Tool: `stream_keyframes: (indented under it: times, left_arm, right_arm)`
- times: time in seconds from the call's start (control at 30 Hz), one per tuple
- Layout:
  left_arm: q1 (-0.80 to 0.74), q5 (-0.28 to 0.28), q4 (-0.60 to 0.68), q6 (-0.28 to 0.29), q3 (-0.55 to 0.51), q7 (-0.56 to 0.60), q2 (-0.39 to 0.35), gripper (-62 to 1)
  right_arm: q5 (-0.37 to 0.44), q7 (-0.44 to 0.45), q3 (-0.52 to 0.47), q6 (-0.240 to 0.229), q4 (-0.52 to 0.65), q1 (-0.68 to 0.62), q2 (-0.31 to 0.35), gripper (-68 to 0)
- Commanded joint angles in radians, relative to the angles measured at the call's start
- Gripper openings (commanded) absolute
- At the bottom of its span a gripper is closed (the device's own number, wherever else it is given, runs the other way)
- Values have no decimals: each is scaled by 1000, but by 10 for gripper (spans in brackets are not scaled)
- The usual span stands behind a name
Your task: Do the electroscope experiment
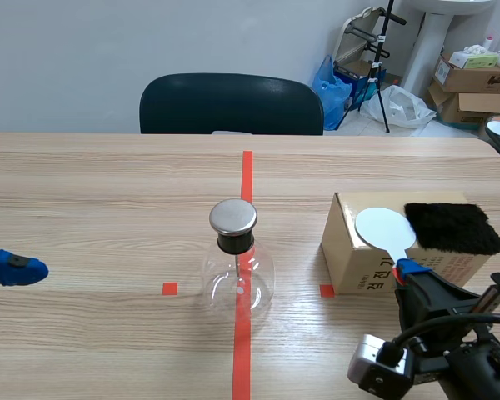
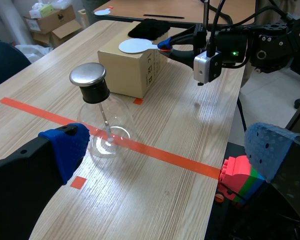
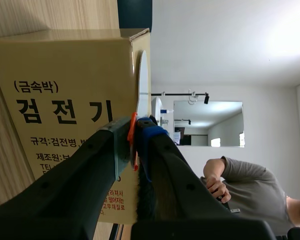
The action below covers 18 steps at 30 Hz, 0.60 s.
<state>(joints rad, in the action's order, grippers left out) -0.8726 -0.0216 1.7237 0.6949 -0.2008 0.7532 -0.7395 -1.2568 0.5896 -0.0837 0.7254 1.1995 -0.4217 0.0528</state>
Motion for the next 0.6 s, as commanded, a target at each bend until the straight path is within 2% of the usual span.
stream_keyframes:
  times: [0.0, 0.57]
  left_arm:
    - [-8, 11, 5, 1, -3, 13, 4, 14]
    - [-8, 11, 5, 1, -3, 14, 5, 14]
  right_arm:
    - [2, -3, 1, 11, 10, 16, 10, -666]
    - [0, -7, 33, 8, 10, 26, 11, -666]
